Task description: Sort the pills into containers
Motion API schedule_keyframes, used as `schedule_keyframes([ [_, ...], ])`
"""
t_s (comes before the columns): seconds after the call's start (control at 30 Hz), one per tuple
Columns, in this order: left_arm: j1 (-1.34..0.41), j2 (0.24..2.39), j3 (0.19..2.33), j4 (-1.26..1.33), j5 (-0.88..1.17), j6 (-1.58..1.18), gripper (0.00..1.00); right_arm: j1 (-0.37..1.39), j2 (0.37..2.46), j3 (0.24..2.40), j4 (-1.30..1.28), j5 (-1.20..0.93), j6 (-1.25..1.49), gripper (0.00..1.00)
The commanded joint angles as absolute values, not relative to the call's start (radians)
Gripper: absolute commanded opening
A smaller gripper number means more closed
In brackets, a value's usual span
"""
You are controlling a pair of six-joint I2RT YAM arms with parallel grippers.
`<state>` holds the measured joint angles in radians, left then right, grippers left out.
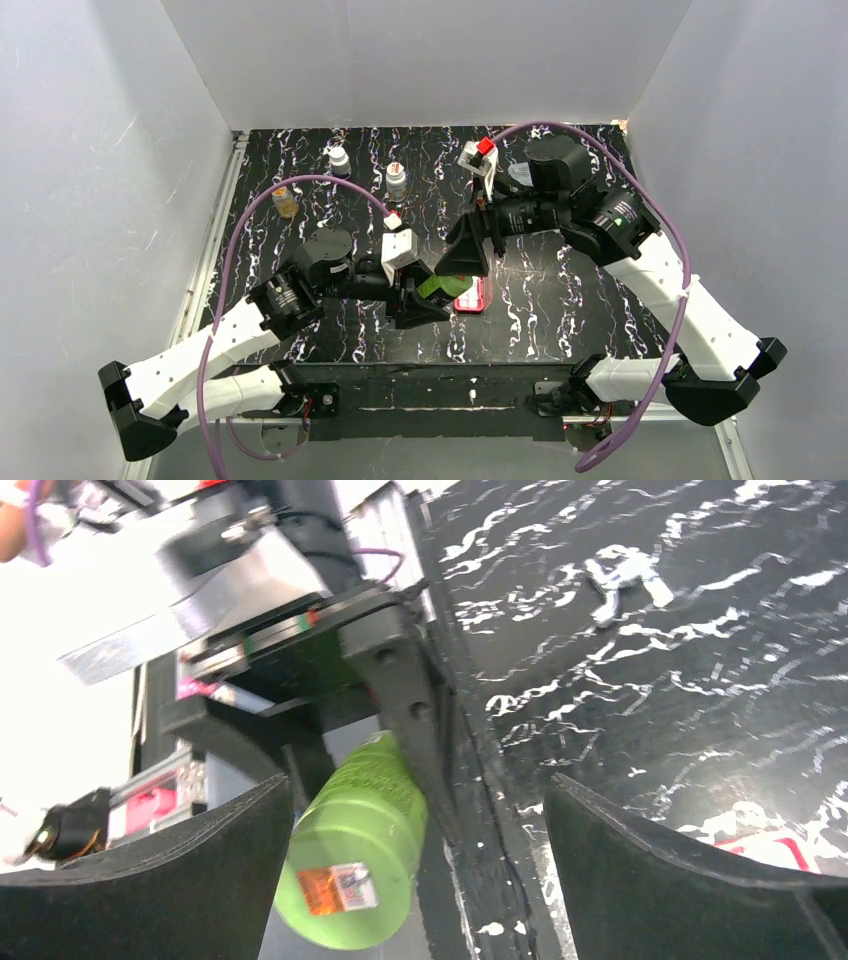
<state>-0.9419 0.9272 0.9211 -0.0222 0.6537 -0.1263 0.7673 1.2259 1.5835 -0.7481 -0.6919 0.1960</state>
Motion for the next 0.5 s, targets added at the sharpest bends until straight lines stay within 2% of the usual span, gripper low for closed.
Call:
schedule_keyframes([
  [0.0, -0.952, 0.904, 0.919, 0.007, 0.498, -0.033, 0.00, 0.758, 1.255, 1.639, -0.772, -0.455, 0.310, 0.98],
  [0.17, -0.956, 0.941, 0.885, 0.038, 0.303, 0.056, 0.00, 0.718, 1.311, 1.731, -0.998, -0.332, 0.444, 0.98],
  [0.47, -0.996, 0.980, 0.777, 0.193, 0.047, 0.204, 0.00, 0.670, 1.345, 1.663, -0.962, -0.456, 0.591, 0.97],
])
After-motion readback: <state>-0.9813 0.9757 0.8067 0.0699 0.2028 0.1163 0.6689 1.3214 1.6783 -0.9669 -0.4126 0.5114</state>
